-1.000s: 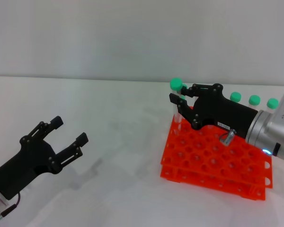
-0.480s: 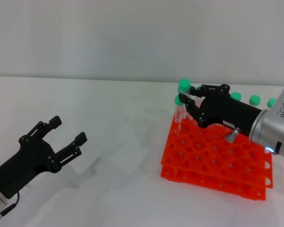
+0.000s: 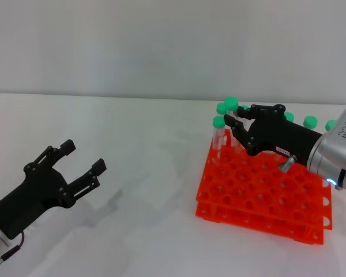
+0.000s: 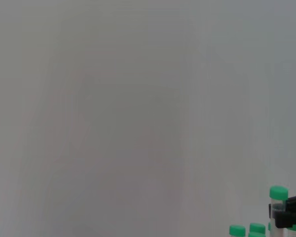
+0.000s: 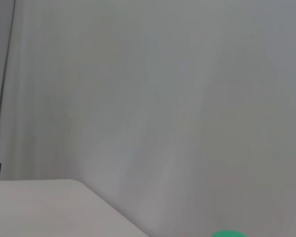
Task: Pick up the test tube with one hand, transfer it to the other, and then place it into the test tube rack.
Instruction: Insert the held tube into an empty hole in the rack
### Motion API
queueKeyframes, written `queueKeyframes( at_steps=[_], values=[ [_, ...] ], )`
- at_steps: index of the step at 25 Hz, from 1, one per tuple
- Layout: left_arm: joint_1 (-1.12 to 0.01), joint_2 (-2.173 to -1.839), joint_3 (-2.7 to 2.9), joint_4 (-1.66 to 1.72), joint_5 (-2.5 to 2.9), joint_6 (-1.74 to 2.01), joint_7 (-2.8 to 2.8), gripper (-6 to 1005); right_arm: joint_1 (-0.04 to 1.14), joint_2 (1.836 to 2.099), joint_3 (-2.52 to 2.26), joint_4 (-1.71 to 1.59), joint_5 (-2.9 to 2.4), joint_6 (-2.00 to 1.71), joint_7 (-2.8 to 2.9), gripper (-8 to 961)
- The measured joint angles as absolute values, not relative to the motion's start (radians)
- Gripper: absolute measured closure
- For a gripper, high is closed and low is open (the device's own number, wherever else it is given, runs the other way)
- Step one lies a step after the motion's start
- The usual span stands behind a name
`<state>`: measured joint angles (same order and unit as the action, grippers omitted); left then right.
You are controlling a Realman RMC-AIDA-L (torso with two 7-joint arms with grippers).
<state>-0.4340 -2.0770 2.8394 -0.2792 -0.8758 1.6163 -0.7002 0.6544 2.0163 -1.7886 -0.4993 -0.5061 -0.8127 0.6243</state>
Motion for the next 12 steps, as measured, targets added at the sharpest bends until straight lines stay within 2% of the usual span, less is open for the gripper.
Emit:
queueKeyframes(
  at_steps=[12],
  values=[
    [-0.437, -2.075, 2.839, -0.279, -0.888, 1.616, -0.704, 123, 0.649, 2.010, -1.789, -0.503, -0.514, -0.814, 0.678, 655]
  ],
)
